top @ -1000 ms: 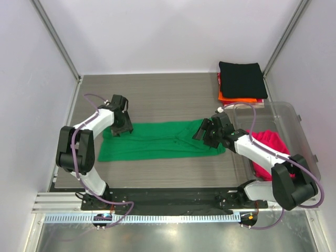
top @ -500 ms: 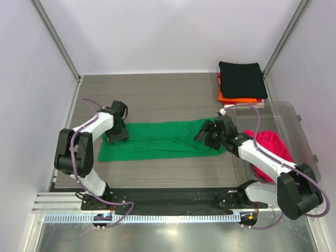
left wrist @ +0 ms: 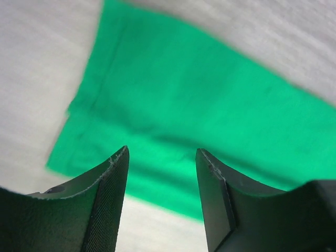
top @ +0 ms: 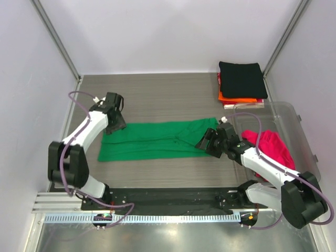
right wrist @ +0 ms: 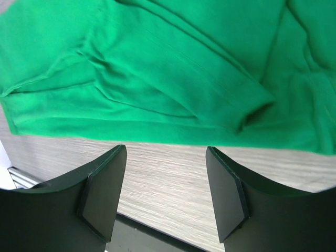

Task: Fold and stack the t-shirts
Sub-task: Fold the tshirt

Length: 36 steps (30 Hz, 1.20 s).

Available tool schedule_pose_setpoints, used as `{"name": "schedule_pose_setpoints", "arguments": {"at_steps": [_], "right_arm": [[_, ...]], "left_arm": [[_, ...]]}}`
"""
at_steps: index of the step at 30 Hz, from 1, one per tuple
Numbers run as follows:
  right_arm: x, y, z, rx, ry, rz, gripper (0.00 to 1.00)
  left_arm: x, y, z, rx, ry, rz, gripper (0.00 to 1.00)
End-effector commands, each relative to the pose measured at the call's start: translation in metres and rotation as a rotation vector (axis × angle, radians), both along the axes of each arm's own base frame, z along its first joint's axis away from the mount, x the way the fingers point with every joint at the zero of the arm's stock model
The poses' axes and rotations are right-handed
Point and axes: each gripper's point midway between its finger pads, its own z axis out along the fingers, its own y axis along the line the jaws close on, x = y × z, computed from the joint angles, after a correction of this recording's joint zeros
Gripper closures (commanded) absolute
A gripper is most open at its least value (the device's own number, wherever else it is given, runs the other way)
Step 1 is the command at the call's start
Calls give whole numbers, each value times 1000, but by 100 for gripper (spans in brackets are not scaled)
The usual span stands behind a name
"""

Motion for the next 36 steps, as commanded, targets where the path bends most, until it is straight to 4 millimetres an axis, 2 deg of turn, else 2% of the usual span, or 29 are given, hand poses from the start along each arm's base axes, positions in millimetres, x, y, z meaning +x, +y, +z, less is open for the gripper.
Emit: {"name": "schedule_pose_setpoints", "arguments": {"at_steps": [1,3,7,10,11,12,13,15,16,17,19,20,22,23,25,26,27,28,29,30,31,32,33,34,35,36], "right_arm": [[3,2,2,33,-5,-43,33],[4,4,-6,25,22,-42,34],[20,4,-18,-40,43,-36,34],[33,-1,-36,-100,96,-57,34],[42,0,-34,-105,92,-59,34],[47,-1,-41,-120,112,-62,34],[52,-5,-57,-149,156,-69,34],[84,0,-55,-165,135,-52,35],[87,2,-78,-197,194,-19,35],[122,15,-62,-178,136,-8,35],[148,25,-69,-183,152,22,35],[180,41,-67,-168,120,58,35],[203,52,-72,-172,125,90,35],[233,66,-70,-158,93,108,35],[251,74,-71,-163,98,136,33],[277,86,-71,-145,65,145,33],[283,89,-72,-148,75,154,32],[293,93,-76,-139,72,154,32],[318,103,-52,-106,0,151,32],[319,109,-75,-86,35,157,31],[337,117,-56,-52,-24,156,31],[343,122,-56,-35,-38,160,30],[346,124,-76,-26,-23,165,29],[352,128,-75,-2,-34,155,28],[361,132,-68,21,-67,153,28],[368,132,-68,42,-88,142,27]], "left_arm": [[19,-7,-29,-6,67,-20,45],[20,-11,-47,-17,99,-29,46],[3,-13,-83,-25,200,-24,48],[-12,-12,-93,-29,235,-15,49],[-15,-13,-93,-37,234,-16,49],[-19,-13,-95,-42,243,-19,49],[-26,-14,-99,-49,259,-17,49],[-34,-21,-99,-96,270,-18,50],[-43,-25,-103,-116,282,-6,51],[-48,-32,-104,-146,283,-8,50],[-62,-42,-104,-183,285,-16,51],[-66,-51,-103,-199,282,-22,50],[-80,-68,-102,-238,295,-50,50],[-83,-74,-101,-261,295,-39,50],[-97,-100,-98,-342,307,-73,50],[-101,-111,-97,-377,309,-51,50],[-108,-118,-98,-398,319,-42,50],[-117,-137,-95,-439,331,-79,50],[-114,-154,-93,-492,307,-89,49],[-116,-170,-90,-550,310,-61,49],[-119,-200,-85,-627,305,-115,48],[-122,-215,-83,-660,310,-128,48],[-115,-235,-71,-698,292,-132,48],[-123,-253,-66,-704,296,-184,47],[-123,-263,-68,-699,308,-200,47],[-116,-277,-56,-711,287,-227,47]]}}
